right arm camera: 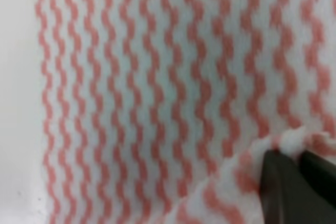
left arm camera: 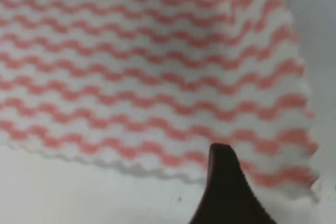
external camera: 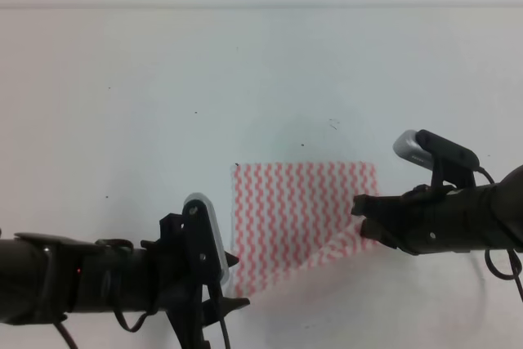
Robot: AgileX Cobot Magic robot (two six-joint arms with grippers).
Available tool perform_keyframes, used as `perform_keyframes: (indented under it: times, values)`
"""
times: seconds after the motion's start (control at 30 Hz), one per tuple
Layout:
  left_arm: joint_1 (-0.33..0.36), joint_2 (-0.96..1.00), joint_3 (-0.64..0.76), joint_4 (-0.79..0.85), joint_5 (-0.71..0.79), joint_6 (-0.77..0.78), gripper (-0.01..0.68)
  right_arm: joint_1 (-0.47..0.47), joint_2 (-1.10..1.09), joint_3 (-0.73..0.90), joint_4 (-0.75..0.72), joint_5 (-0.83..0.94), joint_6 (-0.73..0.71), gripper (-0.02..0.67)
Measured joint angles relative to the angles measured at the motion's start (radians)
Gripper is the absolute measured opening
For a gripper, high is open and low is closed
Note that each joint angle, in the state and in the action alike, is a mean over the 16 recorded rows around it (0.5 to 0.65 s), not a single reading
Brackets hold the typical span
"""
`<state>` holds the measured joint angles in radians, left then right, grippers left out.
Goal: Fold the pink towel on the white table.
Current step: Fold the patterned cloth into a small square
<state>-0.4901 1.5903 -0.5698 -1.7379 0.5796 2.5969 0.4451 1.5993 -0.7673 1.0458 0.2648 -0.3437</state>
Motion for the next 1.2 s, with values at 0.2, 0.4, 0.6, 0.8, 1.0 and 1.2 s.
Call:
perform_keyframes:
  times: [0.2,0.4,0.6,0.8,1.0,1.2]
  values:
    - [0.0,0.037,-0.021,0.01,-0.03,0.024,0.399,0.0,0.004,-0.008,-0.002,0.006,-0.001,-0.017]
    - [0.0,0.07,-0.04,0.016,-0.044,0.026,0.398,0.0,0.004,-0.017,-0.004,0.005,-0.001,-0.017]
    - [0.0,0.092,-0.05,0.016,-0.048,0.03,0.398,0.0,0.005,-0.02,-0.004,0.0,0.0,-0.017]
    - [0.0,0.104,-0.053,0.021,-0.048,0.033,0.397,0.0,0.006,-0.022,-0.003,-0.005,0.001,-0.017]
    - [0.0,0.105,-0.055,0.035,-0.067,0.033,0.39,0.0,0.005,-0.022,-0.003,-0.008,0.002,-0.017]
    - [0.0,0.104,-0.056,0.04,-0.092,0.033,0.366,0.0,0.006,-0.022,-0.003,-0.01,0.001,-0.017]
